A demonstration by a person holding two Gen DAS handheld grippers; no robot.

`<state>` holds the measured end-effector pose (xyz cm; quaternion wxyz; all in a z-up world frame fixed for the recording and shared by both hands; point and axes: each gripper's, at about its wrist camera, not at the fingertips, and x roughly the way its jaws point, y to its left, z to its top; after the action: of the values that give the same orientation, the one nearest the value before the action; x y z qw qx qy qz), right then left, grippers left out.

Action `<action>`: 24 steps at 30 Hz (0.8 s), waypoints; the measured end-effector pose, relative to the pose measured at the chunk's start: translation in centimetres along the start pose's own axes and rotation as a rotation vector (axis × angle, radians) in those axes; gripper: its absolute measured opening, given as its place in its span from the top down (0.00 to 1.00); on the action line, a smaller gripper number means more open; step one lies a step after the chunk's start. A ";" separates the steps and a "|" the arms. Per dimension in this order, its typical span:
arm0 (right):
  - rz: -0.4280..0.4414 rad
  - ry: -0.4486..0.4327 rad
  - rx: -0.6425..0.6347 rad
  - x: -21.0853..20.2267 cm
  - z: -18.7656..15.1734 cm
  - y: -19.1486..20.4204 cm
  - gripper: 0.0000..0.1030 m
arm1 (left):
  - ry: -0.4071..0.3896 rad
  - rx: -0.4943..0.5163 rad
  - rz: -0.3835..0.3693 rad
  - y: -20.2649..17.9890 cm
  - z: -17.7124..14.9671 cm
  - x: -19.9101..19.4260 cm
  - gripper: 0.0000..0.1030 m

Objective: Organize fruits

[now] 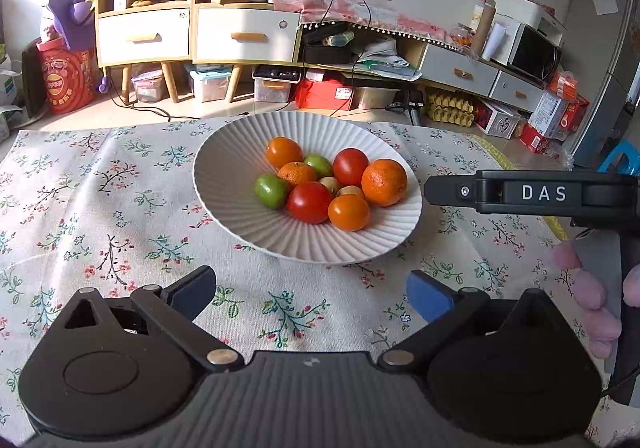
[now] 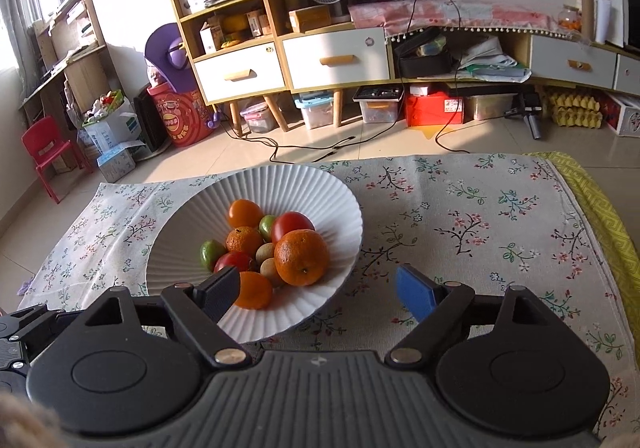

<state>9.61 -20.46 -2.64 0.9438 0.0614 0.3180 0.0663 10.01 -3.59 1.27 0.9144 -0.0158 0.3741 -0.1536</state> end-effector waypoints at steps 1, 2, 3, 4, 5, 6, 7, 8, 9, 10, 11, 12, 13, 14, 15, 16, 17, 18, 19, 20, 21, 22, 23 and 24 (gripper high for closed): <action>-0.024 0.006 -0.012 -0.4 -0.3 0.3 0.14 | 0.017 -0.006 0.015 0.1 -0.3 -0.4 0.03; -0.041 0.012 -0.018 -0.7 -0.6 0.6 0.13 | 0.033 -0.013 0.032 0.2 -0.5 -0.9 0.03; -0.052 0.017 -0.017 -1.0 -0.9 0.8 0.11 | 0.048 -0.020 0.050 0.3 -0.8 -1.3 0.03; -0.066 0.032 -0.012 -1.4 -1.3 1.1 0.08 | 0.061 -0.025 0.067 0.3 -1.0 -1.6 0.03; -0.075 0.048 -0.003 -1.8 -1.6 1.2 0.07 | 0.074 -0.030 0.091 0.3 -1.2 -2.0 0.03; -0.083 0.060 0.004 -2.1 -1.9 1.5 0.06 | 0.089 -0.034 0.120 0.3 -1.5 -2.4 0.03; -0.090 0.075 0.008 -2.5 -2.1 1.7 0.05 | 0.100 -0.037 0.140 0.3 -1.6 -2.7 0.03; -0.094 0.081 0.009 -2.8 -2.3 2.0 0.05 | 0.111 -0.037 0.154 0.3 -1.9 -3.0 0.03; -0.099 0.082 0.006 -3.1 -2.6 2.3 0.03 | 0.119 -0.034 0.166 0.2 -2.0 -3.3 0.03; -0.108 0.083 0.000 -3.5 -2.9 2.7 0.01 | 0.120 -0.032 0.179 0.2 -2.1 -3.6 0.03; -0.118 0.087 -0.007 -3.8 -3.2 3.0 0.01 | 0.112 -0.034 0.193 0.1 -2.2 -4.0 0.03; -0.129 0.095 -0.015 -4.0 -3.5 3.3 0.01 | 0.102 -0.038 0.204 0.0 -2.3 -4.3 0.03; -0.144 0.104 -0.021 -4.2 -3.8 3.5 0.01 | 0.090 -0.038 0.219 0.0 -2.5 -4.7 0.03; -0.151 0.103 -0.021 -4.4 -4.2 3.7 0.01 | 0.085 -0.034 0.232 0.0 -2.7 -4.9 0.03; -0.158 0.101 -0.019 -4.5 -4.6 3.7 0.01 | 0.082 -0.029 0.244 0.0 -2.8 -5.1 0.03; -0.166 0.103 -0.021 -4.4 -4.9 3.9 0.01 | 0.080 -0.025 0.256 0.0 -3.0 -5.1 0.03; -0.172 0.106 -0.029 -4.3 -5.1 4.1 0.01 | 0.081 -0.026 0.269 0.1 -3.0 -5.1 0.03; -0.173 0.106 -0.044 -4.1 -5.2 4.3 0.01 | 0.083 -0.028 0.276 0.1 -3.1 -5.0 0.03; -0.173 0.102 -0.057 -4.0 -5.2 4.5 0.01 | 0.087 -0.033 0.281 0.3 -3.1 -5.0 0.03; -0.173 0.099 -0.063 -3.8 -5.2 4.5 0.01 | 0.091 -0.038 0.285 0.4 -3.3 -5.0 0.03; -0.170 0.098 -0.071 -3.7 -5.2 4.7 0.01 | 0.094 -0.043 0.287 0.5 -3.3 -4.9 0.03; -0.169 0.097 -0.078 -3.7 -5.2 4.8 0.01 | 0.094 -0.048 0.294 0.5 -3.5 -5.0 0.03; -0.172 0.093 -0.086 -3.6 -5.2 5.0 0.01 | 0.093 -0.050 0.300 0.6 -3.5 -5.0 0.03; -0.175 0.088 -0.096 -3.5 -5.3 5.1 0.01 | 0.091 -0.051 0.306 0.6 -3.5 -5.0 0.03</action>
<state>3.17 -15.63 -3.90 0.9329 -0.0146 0.3598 0.0016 4.39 -1.24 2.03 0.9086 0.0251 0.4168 -0.0036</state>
